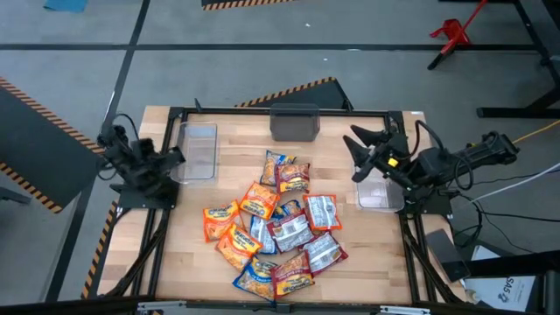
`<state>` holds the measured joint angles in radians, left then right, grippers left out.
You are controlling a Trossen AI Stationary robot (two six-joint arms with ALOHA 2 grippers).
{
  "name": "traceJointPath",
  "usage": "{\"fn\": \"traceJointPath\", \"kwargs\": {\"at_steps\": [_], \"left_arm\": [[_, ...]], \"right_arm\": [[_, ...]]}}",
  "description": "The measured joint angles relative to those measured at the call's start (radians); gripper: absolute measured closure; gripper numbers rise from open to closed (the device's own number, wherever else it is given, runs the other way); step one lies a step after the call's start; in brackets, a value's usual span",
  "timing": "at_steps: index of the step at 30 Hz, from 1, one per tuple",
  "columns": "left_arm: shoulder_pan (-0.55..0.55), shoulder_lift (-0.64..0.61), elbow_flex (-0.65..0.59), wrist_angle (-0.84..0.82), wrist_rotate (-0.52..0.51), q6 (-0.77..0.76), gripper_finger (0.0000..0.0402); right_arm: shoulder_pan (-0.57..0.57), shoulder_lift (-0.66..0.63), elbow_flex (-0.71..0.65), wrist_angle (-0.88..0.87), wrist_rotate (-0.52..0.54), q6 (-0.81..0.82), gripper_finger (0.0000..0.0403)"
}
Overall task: Sort Maruchan noodles
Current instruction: Put the red noodle pack into the right transparent bin
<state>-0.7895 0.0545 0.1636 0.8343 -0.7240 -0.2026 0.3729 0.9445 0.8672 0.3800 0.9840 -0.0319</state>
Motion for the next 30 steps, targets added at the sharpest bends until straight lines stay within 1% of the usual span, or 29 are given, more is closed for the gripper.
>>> {"fn": "traceJointPath", "kwargs": {"at_steps": [3, 6, 9, 12, 14, 17, 19, 22, 24, 27, 30], "left_arm": [[0.000, 0.082, 0.119, -0.013, 0.050, 0.133, 0.0377], [0.000, 0.178, 0.228, -0.019, 0.113, 0.293, 0.0351], [0.000, 0.268, 0.335, -0.046, 0.186, 0.443, 0.0321], [0.000, 0.343, 0.428, -0.102, 0.282, 0.569, 0.0291], [0.000, 0.393, 0.492, -0.157, 0.304, 0.629, 0.0272], [0.000, 0.451, 0.590, -0.296, 0.297, 0.656, 0.0244], [0.000, 0.486, 0.655, -0.394, 0.281, 0.656, 0.0226], [0.000, 0.532, 0.721, -0.519, 0.205, 0.650, 0.0201], [0.000, 0.553, 0.750, -0.555, 0.162, 0.633, 0.0185], [0.000, 0.565, 0.780, -0.590, 0.100, 0.622, 0.0164], [0.000, 0.565, 0.789, -0.597, 0.059, 0.616, 0.0150]], "right_arm": [[0.000, 0.025, 0.038, -0.015, 0.000, 0.000, 0.0216], [-0.002, 0.053, 0.072, -0.070, -0.008, 0.016, 0.0193], [-0.031, 0.094, 0.115, -0.163, -0.028, 0.088, 0.0153], [-0.074, 0.153, 0.164, -0.295, -0.096, 0.160, 0.0105], [-0.112, 0.209, 0.210, -0.403, -0.158, 0.187, 0.0078], [-0.162, 0.313, 0.299, -0.613, -0.247, 0.216, 0.0050], [-0.200, 0.391, 0.367, -0.783, -0.310, 0.236, 0.0039], [-0.259, 0.515, 0.471, -1.027, -0.415, 0.278, 0.0036], [-0.289, 0.601, 0.530, -1.142, -0.491, 0.290, 0.0039], [-0.311, 0.712, 0.572, -1.230, -0.565, 0.272, 0.0040], [-0.307, 0.807, 0.575, -1.212, -0.596, 0.225, 0.0040]]}}
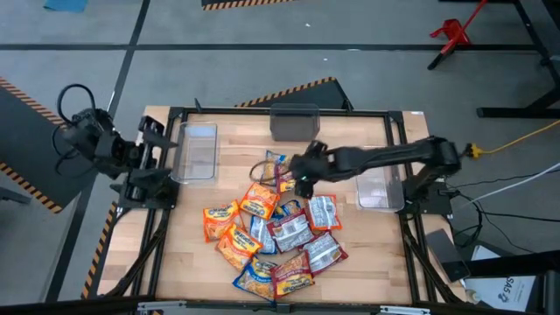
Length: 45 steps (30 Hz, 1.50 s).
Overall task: Sort Maruchan noodles
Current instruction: Put the red noodle pack into the right transparent bin
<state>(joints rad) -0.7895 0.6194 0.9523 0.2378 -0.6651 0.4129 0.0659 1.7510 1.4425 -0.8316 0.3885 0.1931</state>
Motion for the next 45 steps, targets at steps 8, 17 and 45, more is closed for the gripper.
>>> {"fn": "traceJointPath", "kwargs": {"at_steps": [8, 17, 45], "left_arm": [[0.000, -0.020, 0.000, -0.004, -0.052, -0.011, 0.0143], [0.000, -0.019, 0.000, -0.007, -0.053, -0.013, 0.0143], [0.000, -0.019, 0.000, -0.021, -0.087, -0.021, 0.0143]], "right_arm": [[0.012, 0.161, -0.003, 0.062, -0.032, -0.043, 0.0040], [0.005, 0.258, -0.005, 0.154, -0.035, -0.068, 0.0040], [-0.027, 0.313, -0.037, 0.036, 0.041, 0.050, 0.0223]]}}
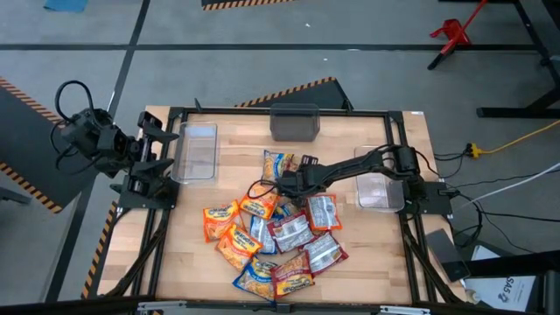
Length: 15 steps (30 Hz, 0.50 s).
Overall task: Sort Maruchan noodles
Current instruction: Put the red noodle pack into the right transparent bin
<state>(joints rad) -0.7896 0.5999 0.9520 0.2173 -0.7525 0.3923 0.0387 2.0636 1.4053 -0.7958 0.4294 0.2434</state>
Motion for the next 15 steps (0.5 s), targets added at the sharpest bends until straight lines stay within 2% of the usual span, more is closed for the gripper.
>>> {"fn": "traceJointPath", "kwargs": {"at_steps": [4, 8, 11, 15], "left_arm": [[0.000, 0.000, 0.000, 0.000, -0.001, 0.001, 0.0143], [0.000, 0.000, 0.000, 0.000, -0.011, 0.002, 0.0143], [0.000, 0.000, 0.000, 0.000, -0.020, 0.002, 0.0143], [0.000, 0.000, -0.001, 0.000, -0.020, 0.002, 0.0143]], "right_arm": [[0.000, 0.000, 0.029, -0.044, -0.030, 0.015, 0.0303], [0.000, -0.003, 0.082, -0.097, -0.049, 0.013, 0.0363], [0.000, -0.014, 0.139, -0.142, -0.048, -0.010, 0.0386], [-0.001, -0.033, 0.238, -0.230, -0.039, -0.038, 0.0385]]}}
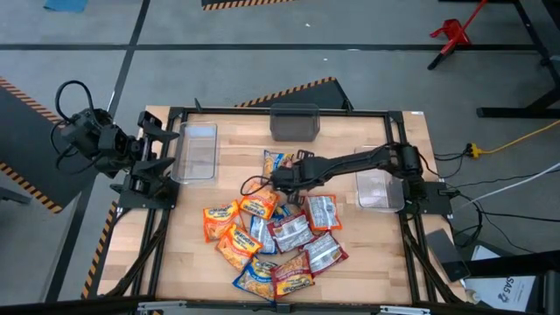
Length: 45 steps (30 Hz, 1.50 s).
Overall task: Sort Maruchan noodles
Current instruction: Put the red noodle pack into the right transparent bin
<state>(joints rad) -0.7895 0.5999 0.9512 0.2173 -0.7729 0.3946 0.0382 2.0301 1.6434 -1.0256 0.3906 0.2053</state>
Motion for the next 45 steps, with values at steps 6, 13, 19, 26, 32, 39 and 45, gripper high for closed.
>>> {"fn": "traceJointPath", "kwargs": {"at_steps": [6, 13, 19, 26, 32, 39, 45], "left_arm": [[0.000, 0.000, 0.000, 0.001, -0.031, 0.000, 0.0143], [0.000, 0.000, 0.000, 0.001, -0.105, 0.001, 0.0143], [0.000, 0.000, 0.000, 0.009, -0.159, 0.001, 0.0143], [0.000, 0.000, 0.000, 0.012, -0.241, 0.001, 0.0143], [0.000, 0.000, 0.000, 0.017, -0.269, 0.001, 0.0143], [0.000, 0.000, 0.000, 0.017, -0.294, 0.001, 0.0143], [0.000, 0.000, 0.000, 0.016, -0.326, 0.019, 0.0143]], "right_arm": [[0.001, -0.047, 0.142, -0.236, 0.090, 0.044, 0.0377], [0.001, -0.159, 0.156, -0.552, 0.192, 0.409, 0.0382], [0.000, -0.256, 0.066, -0.543, 0.146, 0.659, 0.0368], [0.001, -0.322, -0.095, -0.550, -0.001, 0.865, 0.0384], [0.001, -0.404, -0.215, -0.540, -0.071, 1.042, 0.0374], [-0.001, -0.501, -0.330, -0.548, -0.072, 1.145, 0.0383], [-0.016, -0.534, -0.467, -0.546, -0.159, 1.170, 0.0376]]}}
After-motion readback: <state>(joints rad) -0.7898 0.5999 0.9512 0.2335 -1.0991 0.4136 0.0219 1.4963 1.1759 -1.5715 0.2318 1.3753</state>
